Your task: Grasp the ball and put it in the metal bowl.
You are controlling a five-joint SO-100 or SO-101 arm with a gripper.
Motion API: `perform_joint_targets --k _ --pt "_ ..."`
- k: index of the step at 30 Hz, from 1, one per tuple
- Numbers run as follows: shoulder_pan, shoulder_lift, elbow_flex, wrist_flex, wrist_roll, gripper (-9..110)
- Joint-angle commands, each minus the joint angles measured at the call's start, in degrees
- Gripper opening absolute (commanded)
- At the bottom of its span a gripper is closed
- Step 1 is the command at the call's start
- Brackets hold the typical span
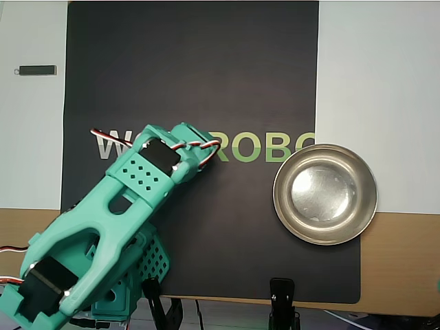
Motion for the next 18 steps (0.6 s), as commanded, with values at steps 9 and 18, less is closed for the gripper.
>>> perform_joint_targets --k 9,18 --pt "-0.44 0.09 -0.88 -0.18 -0.18 55" --pt "-0.44 0.26 -0.97 -0.18 -0.18 34"
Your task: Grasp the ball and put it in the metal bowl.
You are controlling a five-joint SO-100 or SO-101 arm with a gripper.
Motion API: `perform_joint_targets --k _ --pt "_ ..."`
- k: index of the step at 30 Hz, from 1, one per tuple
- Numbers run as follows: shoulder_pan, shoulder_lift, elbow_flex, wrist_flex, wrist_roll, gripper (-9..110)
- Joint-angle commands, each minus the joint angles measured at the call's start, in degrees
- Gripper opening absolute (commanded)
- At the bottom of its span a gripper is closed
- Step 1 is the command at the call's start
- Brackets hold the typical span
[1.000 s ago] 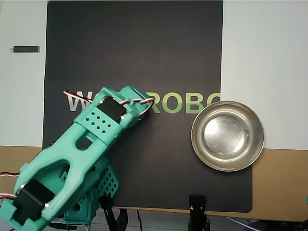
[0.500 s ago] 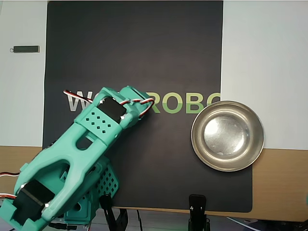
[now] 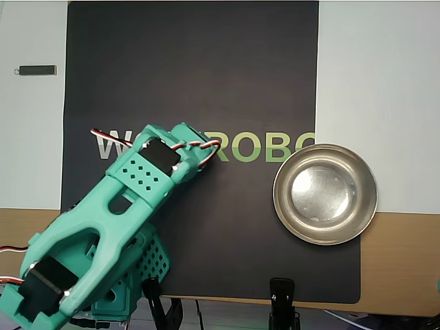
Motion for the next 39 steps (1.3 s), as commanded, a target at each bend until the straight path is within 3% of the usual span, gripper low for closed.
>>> perform_joint_targets --k 1,34,39 --pt "-0.44 0.26 -0.97 -0.18 -0.18 34" --pt "0.0 0.79 -6.68 0.7 -0.18 34" --pt "0.09 0.79 -11.16 6.5 -0.18 34"
